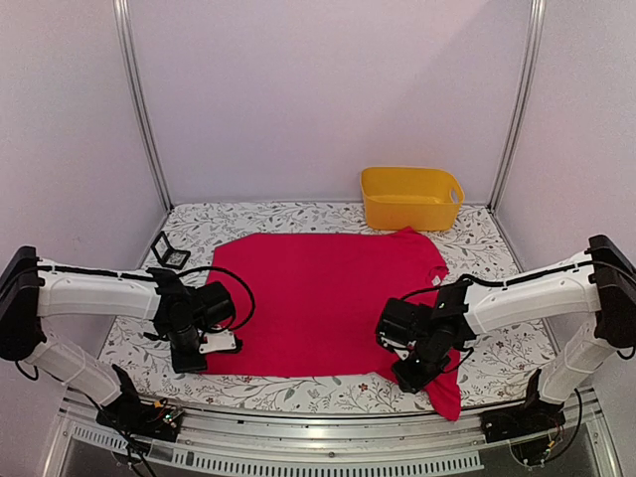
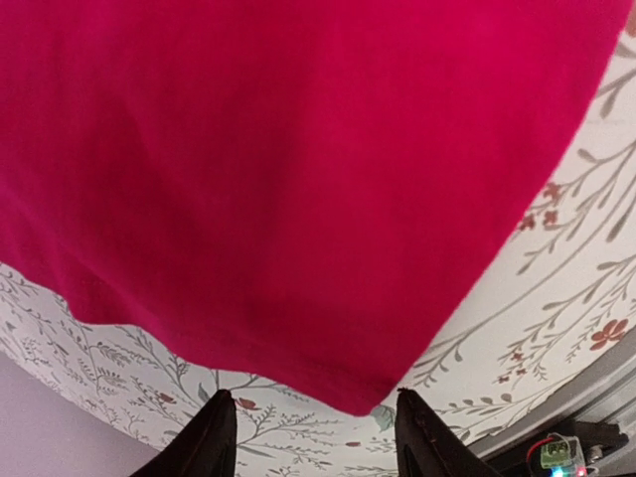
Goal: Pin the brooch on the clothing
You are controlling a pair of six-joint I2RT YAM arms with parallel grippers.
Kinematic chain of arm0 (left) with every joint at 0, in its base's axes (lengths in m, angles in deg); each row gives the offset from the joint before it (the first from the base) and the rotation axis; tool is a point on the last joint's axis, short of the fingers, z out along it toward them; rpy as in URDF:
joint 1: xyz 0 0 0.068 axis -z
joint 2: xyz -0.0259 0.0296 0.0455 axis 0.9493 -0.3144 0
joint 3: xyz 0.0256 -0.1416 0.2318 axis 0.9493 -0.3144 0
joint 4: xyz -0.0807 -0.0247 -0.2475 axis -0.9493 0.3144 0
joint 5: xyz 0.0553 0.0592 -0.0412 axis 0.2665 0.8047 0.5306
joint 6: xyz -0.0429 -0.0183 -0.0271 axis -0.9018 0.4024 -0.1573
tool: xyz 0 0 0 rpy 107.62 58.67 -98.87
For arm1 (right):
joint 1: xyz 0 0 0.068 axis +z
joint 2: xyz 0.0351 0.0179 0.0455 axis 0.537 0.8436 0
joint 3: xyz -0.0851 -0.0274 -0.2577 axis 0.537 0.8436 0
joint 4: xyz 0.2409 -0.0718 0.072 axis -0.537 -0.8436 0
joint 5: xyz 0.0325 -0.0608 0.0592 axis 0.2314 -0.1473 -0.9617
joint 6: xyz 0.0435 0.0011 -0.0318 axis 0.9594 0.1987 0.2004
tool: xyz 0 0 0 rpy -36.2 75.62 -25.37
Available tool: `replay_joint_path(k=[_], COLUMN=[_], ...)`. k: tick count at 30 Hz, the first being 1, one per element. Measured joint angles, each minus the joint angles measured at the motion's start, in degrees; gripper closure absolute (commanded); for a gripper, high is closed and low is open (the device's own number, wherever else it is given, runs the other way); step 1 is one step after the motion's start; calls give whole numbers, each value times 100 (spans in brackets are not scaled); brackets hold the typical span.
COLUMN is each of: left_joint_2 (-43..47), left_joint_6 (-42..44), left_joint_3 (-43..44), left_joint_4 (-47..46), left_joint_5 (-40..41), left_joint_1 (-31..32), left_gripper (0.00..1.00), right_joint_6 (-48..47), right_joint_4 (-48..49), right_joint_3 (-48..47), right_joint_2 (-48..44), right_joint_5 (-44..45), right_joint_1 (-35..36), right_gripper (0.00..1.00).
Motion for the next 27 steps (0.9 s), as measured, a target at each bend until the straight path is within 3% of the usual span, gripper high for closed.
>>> replay_joint_path(k=[5, 11, 16, 22, 27], left_joint_2=[157, 205, 243, 286, -389], left_joint_6=[9, 76, 70, 109, 173], left_joint_3=[-105, -262, -96, 37, 39], left_joint_4=[-44, -140, -136, -146, -225], left_joint_5=[164, 319, -332, -940, -833], left_joint_1=[-103, -151, -133, -133, -133], left_gripper=[46, 61, 45, 44, 45], right_joint_6=[-111, -271, -334, -479, -750], right_joint_4=[-42, -37, -50, -39, 59], right_joint_3=[15, 48, 55, 39, 0], right_joint_2=[79, 173, 186, 184, 179], right_joint_5=[70, 122, 103, -131, -951], right_joint_1=[0, 0, -11, -35, -33], right_gripper=[72, 90, 100, 100, 100])
